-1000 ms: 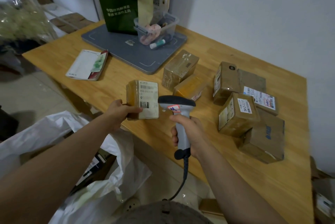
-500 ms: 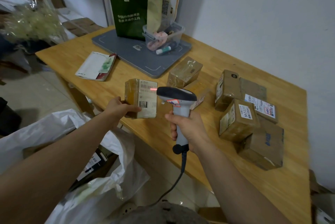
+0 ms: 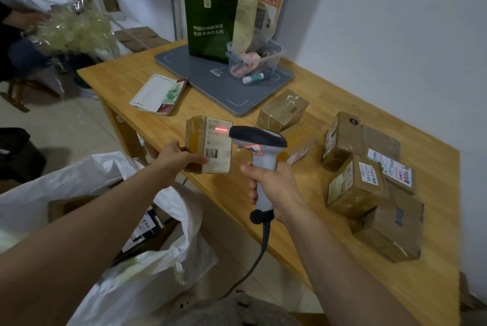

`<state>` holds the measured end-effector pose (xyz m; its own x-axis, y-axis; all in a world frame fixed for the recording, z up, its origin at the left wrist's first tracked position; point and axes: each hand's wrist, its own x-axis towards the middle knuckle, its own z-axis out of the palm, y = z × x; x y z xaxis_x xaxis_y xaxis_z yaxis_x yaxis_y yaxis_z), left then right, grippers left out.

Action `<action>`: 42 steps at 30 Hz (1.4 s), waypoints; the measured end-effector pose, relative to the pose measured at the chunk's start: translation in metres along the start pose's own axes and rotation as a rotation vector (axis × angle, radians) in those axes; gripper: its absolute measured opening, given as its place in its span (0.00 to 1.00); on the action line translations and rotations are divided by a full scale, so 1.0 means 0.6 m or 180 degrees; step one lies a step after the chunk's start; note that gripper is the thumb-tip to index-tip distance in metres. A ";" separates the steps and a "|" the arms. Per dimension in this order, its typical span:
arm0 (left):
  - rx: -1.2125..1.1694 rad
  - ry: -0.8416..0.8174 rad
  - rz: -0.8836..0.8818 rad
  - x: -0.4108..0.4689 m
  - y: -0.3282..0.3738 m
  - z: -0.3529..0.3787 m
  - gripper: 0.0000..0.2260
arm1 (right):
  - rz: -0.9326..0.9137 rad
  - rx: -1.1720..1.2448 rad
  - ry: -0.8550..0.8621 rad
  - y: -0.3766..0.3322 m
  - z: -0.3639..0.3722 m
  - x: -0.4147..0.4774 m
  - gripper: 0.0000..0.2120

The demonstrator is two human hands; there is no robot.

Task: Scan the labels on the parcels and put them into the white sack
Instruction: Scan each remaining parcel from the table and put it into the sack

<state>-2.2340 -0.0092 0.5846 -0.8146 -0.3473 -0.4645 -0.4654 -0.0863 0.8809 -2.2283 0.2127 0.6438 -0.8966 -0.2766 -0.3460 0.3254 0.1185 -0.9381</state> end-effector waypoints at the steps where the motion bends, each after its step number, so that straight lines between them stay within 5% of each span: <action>1: -0.0037 0.0005 -0.0004 -0.002 -0.002 -0.003 0.23 | -0.0002 0.0016 -0.0026 0.000 0.003 0.000 0.06; 6: -0.0167 0.0248 -0.0005 -0.008 -0.021 -0.051 0.21 | 0.0048 -0.0008 -0.0235 0.004 0.029 0.008 0.10; 11: -0.0561 0.1659 -0.0248 -0.017 -0.069 -0.186 0.21 | 0.0218 -0.0088 -0.0508 0.015 0.084 0.036 0.09; 16: -0.0510 0.2381 -0.0791 -0.044 -0.149 -0.325 0.28 | 0.0538 -0.0419 -0.0701 0.048 0.162 0.076 0.07; 24: 0.0747 0.2012 -0.1033 0.003 -0.201 -0.402 0.23 | 0.0357 -0.2462 -0.0994 0.103 0.334 0.218 0.08; 30: 0.0719 0.1757 -0.1307 0.059 -0.228 -0.437 0.29 | 0.0903 -0.2403 -0.1536 0.133 0.496 0.345 0.20; 37: 0.0755 0.1884 -0.1364 0.122 -0.278 -0.457 0.23 | 0.1283 -0.2849 -0.1444 0.219 0.608 0.465 0.39; 42: 0.0643 0.1753 -0.1341 0.144 -0.315 -0.475 0.26 | 0.1480 -0.2987 -0.1520 0.273 0.628 0.499 0.33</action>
<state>-2.1178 -0.2889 0.4041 -0.2840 -0.7473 -0.6007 -0.7999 -0.1607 0.5782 -2.3301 -0.2101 0.3806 -0.4780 -0.3294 -0.8143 0.0634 0.9116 -0.4060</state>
